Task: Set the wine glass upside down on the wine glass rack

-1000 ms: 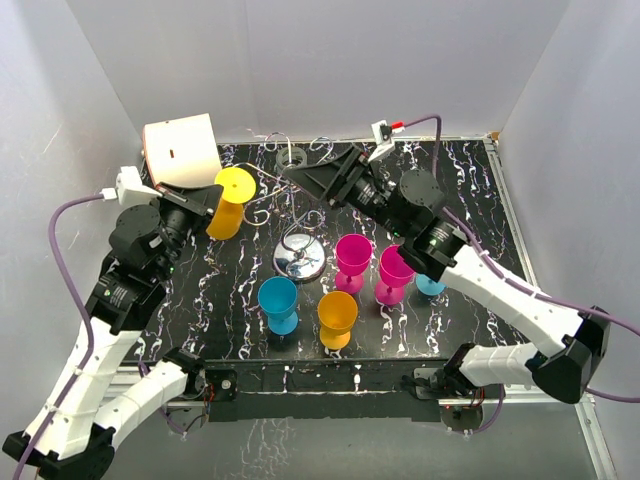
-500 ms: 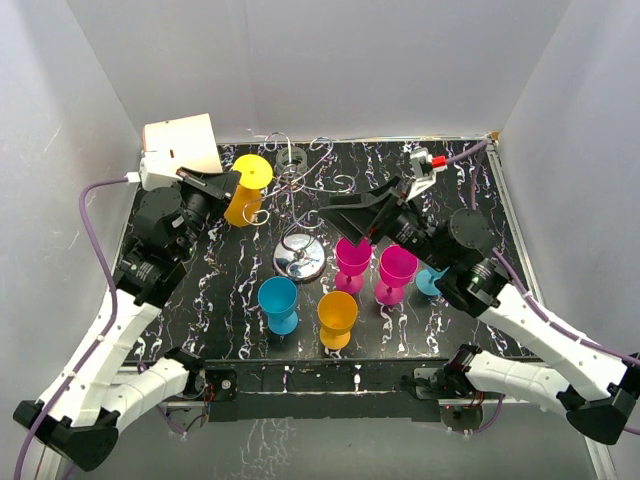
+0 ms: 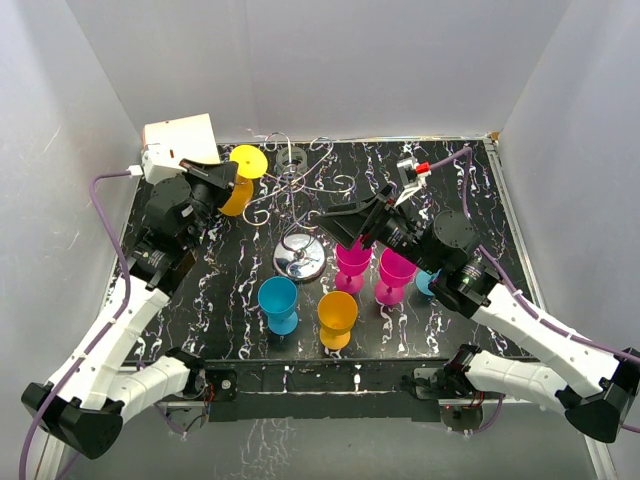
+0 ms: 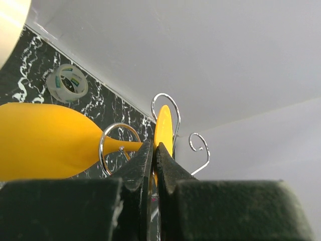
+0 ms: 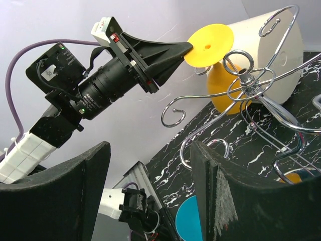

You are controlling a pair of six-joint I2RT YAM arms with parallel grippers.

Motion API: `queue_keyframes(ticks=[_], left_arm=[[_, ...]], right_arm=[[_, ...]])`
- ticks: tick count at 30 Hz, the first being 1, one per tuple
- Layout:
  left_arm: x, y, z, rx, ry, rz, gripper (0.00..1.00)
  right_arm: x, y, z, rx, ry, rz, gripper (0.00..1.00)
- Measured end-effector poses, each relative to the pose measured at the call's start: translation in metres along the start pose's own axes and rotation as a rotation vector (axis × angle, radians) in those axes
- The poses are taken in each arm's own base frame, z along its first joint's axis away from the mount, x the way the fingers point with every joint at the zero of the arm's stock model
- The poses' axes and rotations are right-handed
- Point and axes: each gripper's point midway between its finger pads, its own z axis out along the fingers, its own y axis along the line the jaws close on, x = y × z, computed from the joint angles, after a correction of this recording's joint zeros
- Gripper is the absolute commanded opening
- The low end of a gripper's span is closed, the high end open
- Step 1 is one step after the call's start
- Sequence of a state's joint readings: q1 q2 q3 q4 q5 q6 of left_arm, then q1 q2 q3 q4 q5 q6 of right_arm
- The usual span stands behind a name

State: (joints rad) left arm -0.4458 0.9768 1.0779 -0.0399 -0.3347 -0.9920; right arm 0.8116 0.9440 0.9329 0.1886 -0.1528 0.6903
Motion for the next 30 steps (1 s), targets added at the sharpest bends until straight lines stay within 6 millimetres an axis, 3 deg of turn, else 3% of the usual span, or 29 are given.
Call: queue_keyframes(ticks=[10,19,30], left_arm=[[-0.013,0.008,0.002,-0.034,-0.056,0.022,0.00],[-0.023,0.008,-0.016,-0.025,-0.074,0.025,0.00],[-0.010,0.018,-0.021,-0.037,-0.020,0.028,0.00]], right_arm=[[0.008,-0.006,-0.002,0.011,0.012,0.021,0.63],[0.010,-0.007,-0.002,0.013,0.016,0.031,0.63],[0.014,-0.009,-0.003,0.015,0.018,0.056,0.63]])
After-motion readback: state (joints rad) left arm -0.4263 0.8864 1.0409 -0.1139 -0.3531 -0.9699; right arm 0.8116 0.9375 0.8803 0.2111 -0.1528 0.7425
